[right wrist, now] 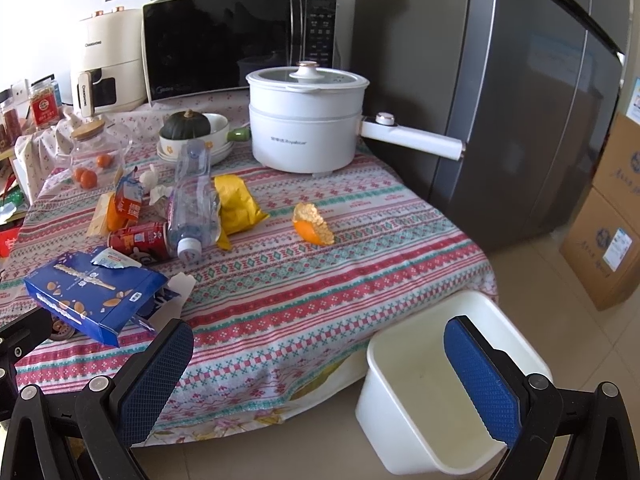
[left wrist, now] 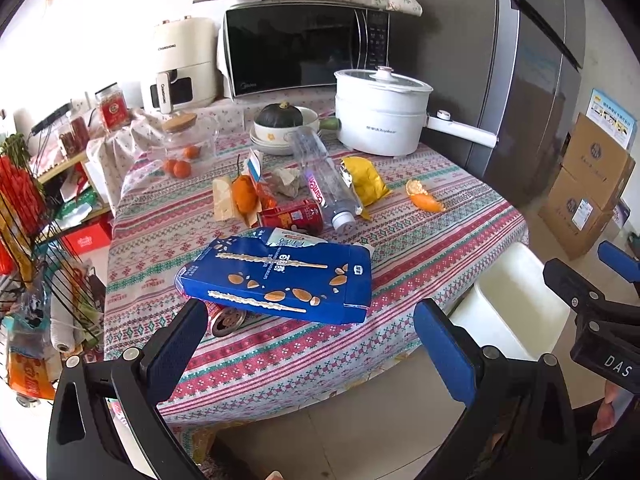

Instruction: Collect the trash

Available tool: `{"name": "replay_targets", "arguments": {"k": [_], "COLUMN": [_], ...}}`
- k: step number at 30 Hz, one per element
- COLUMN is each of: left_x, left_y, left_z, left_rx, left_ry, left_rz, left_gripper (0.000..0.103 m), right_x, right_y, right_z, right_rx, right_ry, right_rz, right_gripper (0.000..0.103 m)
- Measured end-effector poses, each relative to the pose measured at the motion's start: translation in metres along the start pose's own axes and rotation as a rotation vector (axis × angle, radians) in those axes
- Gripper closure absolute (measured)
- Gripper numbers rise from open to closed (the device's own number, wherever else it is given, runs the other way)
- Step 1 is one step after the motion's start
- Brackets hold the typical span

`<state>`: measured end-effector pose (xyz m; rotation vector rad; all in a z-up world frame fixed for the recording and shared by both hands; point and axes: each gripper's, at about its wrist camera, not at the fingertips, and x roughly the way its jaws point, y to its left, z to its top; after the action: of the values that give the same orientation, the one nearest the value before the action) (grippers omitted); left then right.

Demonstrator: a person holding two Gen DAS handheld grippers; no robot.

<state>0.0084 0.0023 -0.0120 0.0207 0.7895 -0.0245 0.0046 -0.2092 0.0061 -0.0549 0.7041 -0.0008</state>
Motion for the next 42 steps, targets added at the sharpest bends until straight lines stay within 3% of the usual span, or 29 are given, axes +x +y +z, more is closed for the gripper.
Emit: {"name": "replay_targets", "arguments": {"k": [42], "left_x": [-0.004], "left_y": [0.010], "left_z": [0.002], "left_rx": [-0.027], "left_ry": [-0.036], "left_rz": [0.023], "left_gripper": [0.000], "right_x": [0.002], "right_y": [0.001], "right_z": [-0.004], "right_rx": [-0.027], "right_ry": [-0.007], "right_rz": [-0.011], "right_gripper": [0.000]}}
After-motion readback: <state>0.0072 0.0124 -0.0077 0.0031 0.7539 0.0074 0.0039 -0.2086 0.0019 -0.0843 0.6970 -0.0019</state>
